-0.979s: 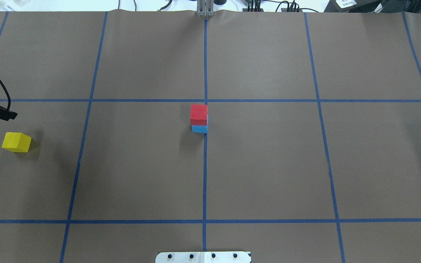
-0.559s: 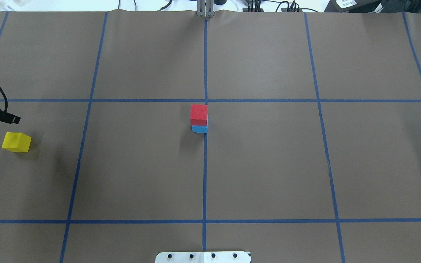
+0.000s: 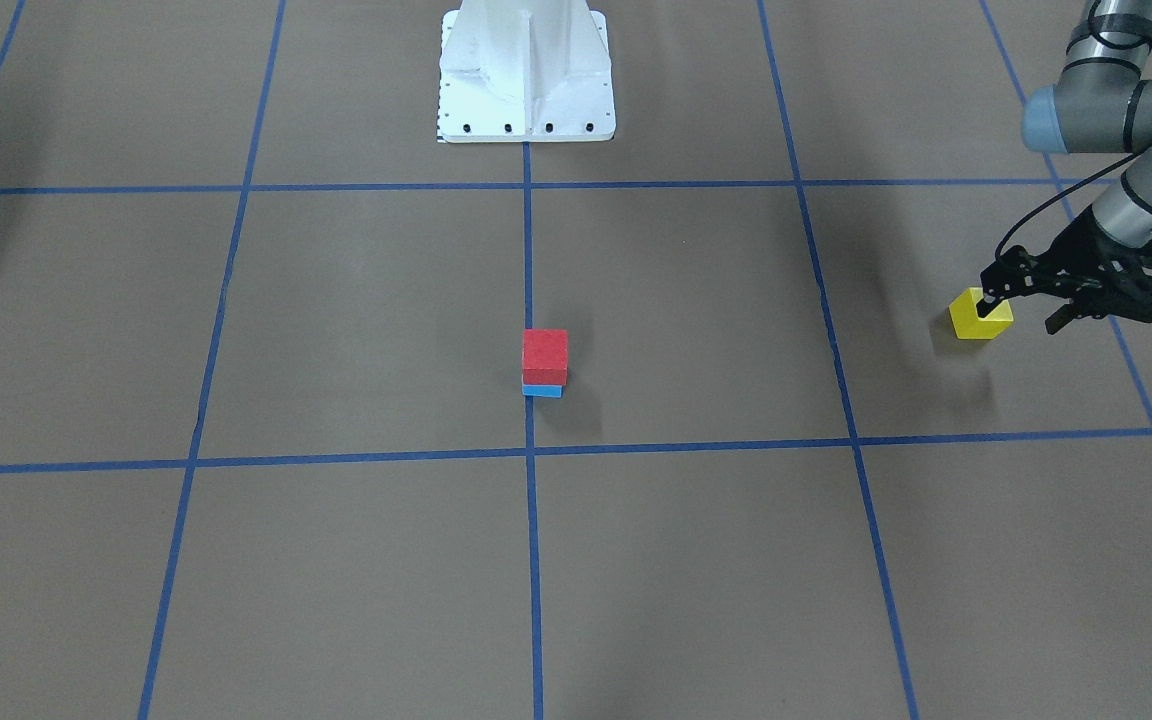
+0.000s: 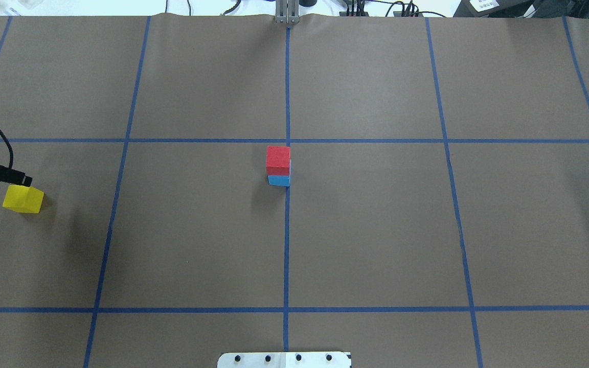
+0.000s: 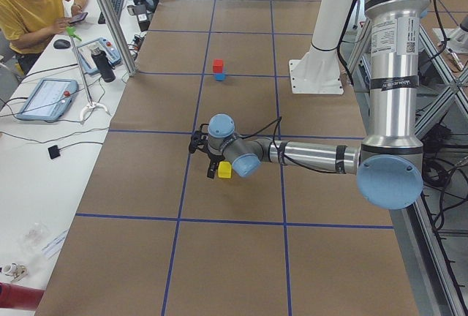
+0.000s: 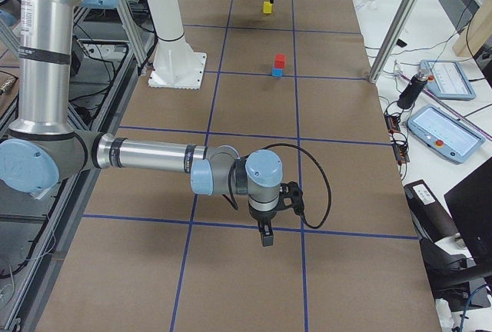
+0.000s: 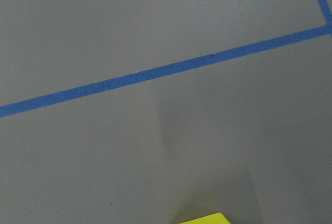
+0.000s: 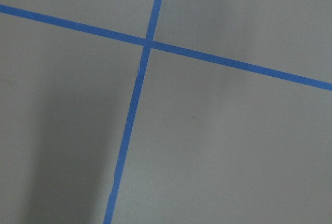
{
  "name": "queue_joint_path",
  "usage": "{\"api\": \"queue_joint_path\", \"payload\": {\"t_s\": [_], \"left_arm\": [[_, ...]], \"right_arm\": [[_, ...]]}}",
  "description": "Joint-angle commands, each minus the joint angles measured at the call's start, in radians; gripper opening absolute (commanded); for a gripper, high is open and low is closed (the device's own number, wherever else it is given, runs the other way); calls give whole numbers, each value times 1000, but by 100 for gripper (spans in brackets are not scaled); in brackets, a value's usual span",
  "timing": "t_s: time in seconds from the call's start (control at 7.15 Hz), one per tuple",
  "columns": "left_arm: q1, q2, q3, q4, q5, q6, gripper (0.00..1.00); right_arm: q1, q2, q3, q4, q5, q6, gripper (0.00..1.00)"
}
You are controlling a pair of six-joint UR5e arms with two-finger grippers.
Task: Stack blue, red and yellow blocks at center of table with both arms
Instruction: 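Grasp the yellow cube with the left gripper and lift it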
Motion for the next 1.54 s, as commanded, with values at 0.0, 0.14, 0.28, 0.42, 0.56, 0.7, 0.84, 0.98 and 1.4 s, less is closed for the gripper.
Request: {"api": "queue_joint_path", "payload": {"t_s": [0.0,0.14,0.28,0.42,0.56,0.7,0.84,0.98,1.4], "left_arm": [[47,0,-5,1,45,-58,100],[76,3,2,3,90,-70,100],[90,6,2,3,114,-73,100],[104,8,2,3,130,-86,90],[130,8,2,1,163,-95,44],[136,8,1,1,185,-95,4],[136,26,-22,3,185,-92,0],[133,28,-80,33,176,-92,0],[132,-186,-150,330,184,-95,0]], "right_arm": [[0,0,1,0,0,0,100],[0,0,1,0,0,0,100],[0,0,-1,0,0,0,100],[0,0,1,0,0,0,100],[0,0,-1,0,0,1,100],[0,0,1,0,0,1,100],[0,0,1,0,2,1,100],[0,0,3,0,2,1,100],[0,0,1,-1,5,1,100]]}}
